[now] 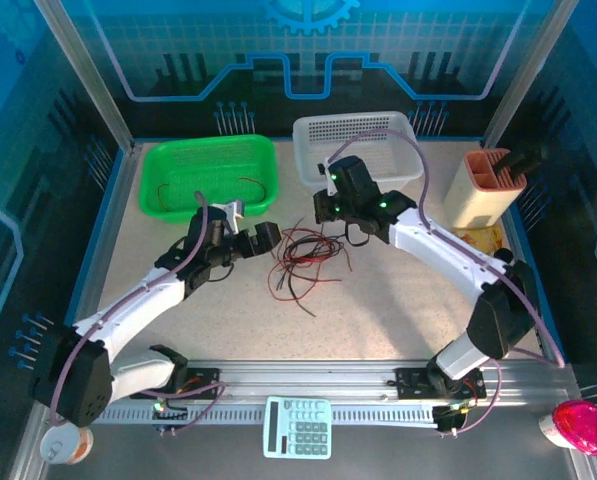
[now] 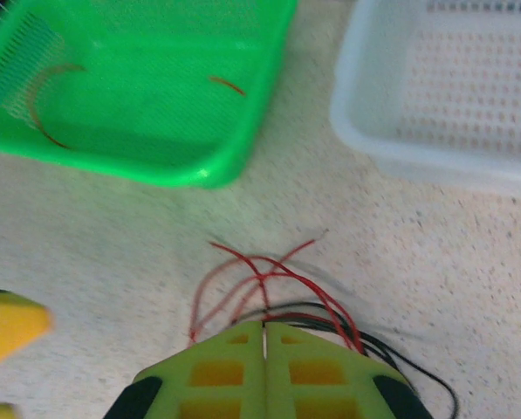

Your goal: Untangle the cables

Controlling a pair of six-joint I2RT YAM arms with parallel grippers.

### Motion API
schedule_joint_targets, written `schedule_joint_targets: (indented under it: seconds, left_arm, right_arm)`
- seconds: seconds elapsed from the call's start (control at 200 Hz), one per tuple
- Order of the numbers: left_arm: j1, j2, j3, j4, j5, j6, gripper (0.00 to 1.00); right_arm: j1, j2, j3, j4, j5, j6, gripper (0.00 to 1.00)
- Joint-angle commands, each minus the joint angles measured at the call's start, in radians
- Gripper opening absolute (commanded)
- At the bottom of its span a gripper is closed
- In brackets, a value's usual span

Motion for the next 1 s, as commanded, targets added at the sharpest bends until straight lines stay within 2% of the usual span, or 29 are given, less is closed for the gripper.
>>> schedule_joint_targets:
  seconds: [0.0,0.125,0.585,0.995]
  left_arm:
    - [-0.028,0.010,0.044,0.121,0.088,0.093,0.99]
    - [-0.073,0.028,0.077,0.157,0.097,0.135,0.99]
    - [-0.160,0.165,0.225,0.185,0.053,0.194,0.83]
    - [-0.208,0.281,0.131,0.242,-0.032,0.207,0.68]
  right_arm:
    - [0.018,-0.078,0.073,-0.011,-0.053,0.026,0.00]
    - [0.040,-0.115,0.119,-0.011,-0.070,0.037,0.00]
    - [0.082,-0.186,0.252,0.002,-0.114,0.054,0.00]
    - [0.073,-0.176,0.269,0.034,-0.108,0.054,0.00]
